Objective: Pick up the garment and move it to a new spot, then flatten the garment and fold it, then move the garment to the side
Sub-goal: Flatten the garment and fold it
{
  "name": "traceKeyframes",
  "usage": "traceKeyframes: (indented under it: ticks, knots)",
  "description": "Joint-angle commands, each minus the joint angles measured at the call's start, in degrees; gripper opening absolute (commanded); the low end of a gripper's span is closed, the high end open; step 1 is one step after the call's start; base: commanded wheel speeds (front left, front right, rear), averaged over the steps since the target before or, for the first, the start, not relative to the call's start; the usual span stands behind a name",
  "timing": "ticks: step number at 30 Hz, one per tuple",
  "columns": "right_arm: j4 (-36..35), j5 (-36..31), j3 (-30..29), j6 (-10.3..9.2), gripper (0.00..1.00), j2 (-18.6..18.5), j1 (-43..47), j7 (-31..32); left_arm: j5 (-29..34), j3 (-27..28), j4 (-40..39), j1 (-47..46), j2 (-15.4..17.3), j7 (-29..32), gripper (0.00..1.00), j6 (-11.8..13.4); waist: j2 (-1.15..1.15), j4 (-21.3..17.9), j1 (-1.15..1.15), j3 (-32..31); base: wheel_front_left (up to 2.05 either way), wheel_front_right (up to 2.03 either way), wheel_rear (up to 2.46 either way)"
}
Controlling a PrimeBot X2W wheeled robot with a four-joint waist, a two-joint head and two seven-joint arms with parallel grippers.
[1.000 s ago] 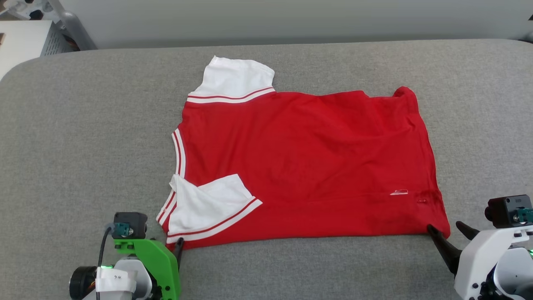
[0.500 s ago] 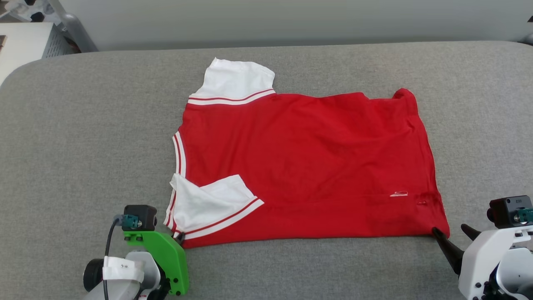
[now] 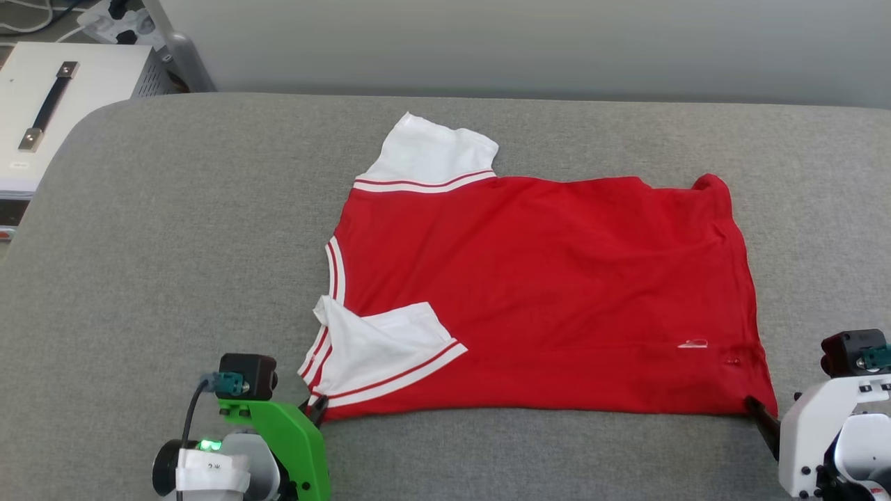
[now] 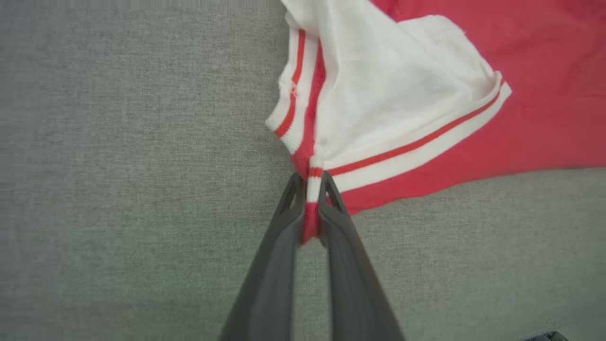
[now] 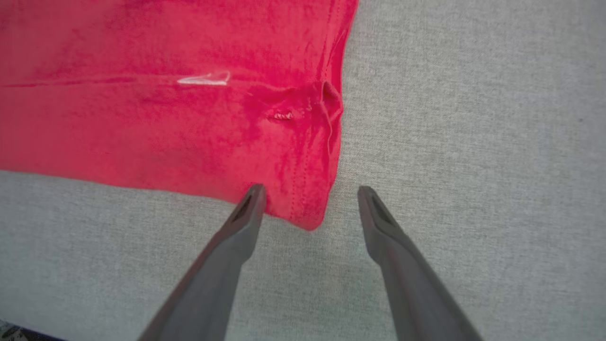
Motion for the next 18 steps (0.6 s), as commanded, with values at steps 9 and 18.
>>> traceKeyframes:
  ticks: [9,18]
  knots:
    - [7.87,-2.3,-0.43,-0.06,1.0,2.17,-4.46,1.36,1.06,-0.72,-3.67,0.59,1.16,0.84,0.0,1.16,0.0,1.59,0.0,1.84,0.0,0.0,0.0]
    - [13.26,-1.86,1.08,-0.06,0.0,2.6,-4.89,1.4,1.23,-1.2,-3.69,0.21,1.39,1.41,0.0,1.05,0.0,1.78,0.0,2.95,0.0,0.0,0.0]
